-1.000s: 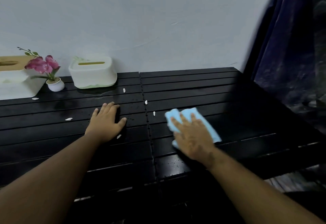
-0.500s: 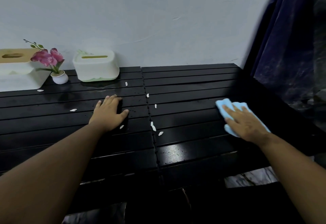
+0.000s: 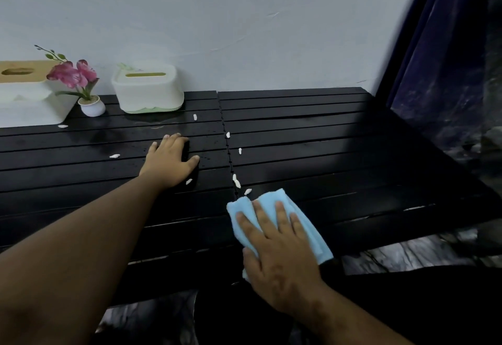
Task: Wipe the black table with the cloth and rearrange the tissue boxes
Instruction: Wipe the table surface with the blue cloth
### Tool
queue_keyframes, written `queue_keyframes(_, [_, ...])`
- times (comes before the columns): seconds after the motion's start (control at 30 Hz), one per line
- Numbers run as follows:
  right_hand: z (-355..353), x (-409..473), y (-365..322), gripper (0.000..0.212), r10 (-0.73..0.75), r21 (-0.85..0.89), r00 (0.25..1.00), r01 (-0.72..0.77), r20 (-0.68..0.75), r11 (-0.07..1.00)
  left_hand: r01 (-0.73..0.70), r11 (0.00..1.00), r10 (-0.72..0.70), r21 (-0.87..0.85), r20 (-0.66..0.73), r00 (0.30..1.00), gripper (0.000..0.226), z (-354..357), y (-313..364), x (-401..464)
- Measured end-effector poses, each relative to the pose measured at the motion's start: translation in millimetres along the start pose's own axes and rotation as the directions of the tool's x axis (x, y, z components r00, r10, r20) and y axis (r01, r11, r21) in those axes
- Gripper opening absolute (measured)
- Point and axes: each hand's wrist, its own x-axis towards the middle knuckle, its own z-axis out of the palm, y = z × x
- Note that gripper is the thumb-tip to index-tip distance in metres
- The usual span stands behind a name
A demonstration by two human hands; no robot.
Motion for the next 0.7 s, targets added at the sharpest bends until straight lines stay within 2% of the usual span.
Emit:
queue_keyframes(0.07, [-4.5, 1.0, 21.9, 0.065, -0.031, 0.037, 0.999, 0.03, 0.039, 0.999, 0.004, 1.0, -0.004, -0.003, 0.007, 1.0, 0.064, -0.7, 0.3, -0.9])
queue_keyframes(0.13, [-6.8, 5.4, 65.0, 0.066, -0.026, 0.03, 1.0, 0.026, 0.016, 0.999, 0.01, 1.0, -0.01, -0.003, 0.011, 1.0, 0.064, -1.8, 1.3, -2.5])
queue_keyframes(0.2, [-18.3, 9.7, 120.1, 0.065, -0.005, -0.112, 1.0, 0.003, -0.014, 0.994, 0.011, 1.0, -0.011, 0.001, 0.013, 1.0, 0.064, -2.7, 2.5, -3.8])
queue_keyframes(0.27, [-32.7, 13.8, 181.0, 0.062, 0.043, -0.304, 0.999, -0.033, 0.029, 0.952, 0.011, 1.0, -0.011, 0.003, 0.011, 1.0, 0.064, -3.4, 3.8, -4.0])
queue_keyframes(0.33, [-45.5, 23.3, 237.2, 0.052, 0.234, -0.461, 0.972, -0.2, 0.018, 0.865, 0.01, 1.0, -0.01, 0.006, 0.011, 1.0, 0.064, -4.0, 4.3, -4.0])
queue_keyframes(0.37, [-52.7, 28.4, 253.3, 0.05, 0.391, -0.442, 0.92, -0.364, -0.032, 0.82, 0.01, 1.0, -0.01, 0.008, 0.01, 1.0, 0.064, -3.9, 4.4, -4.0])
queue_keyframes(0.4, [-59.8, 35.7, 260.0, 0.055, 0.544, -0.343, 0.836, -0.531, -0.066, 0.775, 0.01, 1.0, -0.01, 0.009, 0.008, 1.0, 0.064, -3.7, 4.3, -3.9])
queue_keyframes(0.47, [-56.9, 66.7, 273.9, 0.064, 0.685, -0.207, 0.726, -0.679, -0.053, 0.704, 0.012, 1.0, -0.012, 0.014, 0.006, 1.0, 0.065, -3.5, 4.9, -3.7])
queue_keyframes(0.53, [-42.1, 106.5, 284.9, 0.07, 0.693, -0.107, 0.721, -0.69, -0.009, 0.716, 0.012, 1.0, -0.013, 0.022, 0.01, 1.0, 0.065, -2.8, 5.0, -2.9])
queue_keyframes(0.6, [-38.2, 141.9, 265.6, 0.079, 0.658, -0.131, 0.753, -0.652, 0.002, 0.747, 0.013, 1.0, -0.013, 0.028, 0.011, 1.0, 0.065, -1.8, 4.6, -2.4])
queue_keyframes(0.7, [-34.9, 186.9, 195.3, 0.068, 0.564, -0.096, 0.825, -0.563, -0.008, 0.821, 0.014, 0.999, -0.014, 0.032, 0.008, 1.0, 0.066, -0.8, 4.0, -1.1])
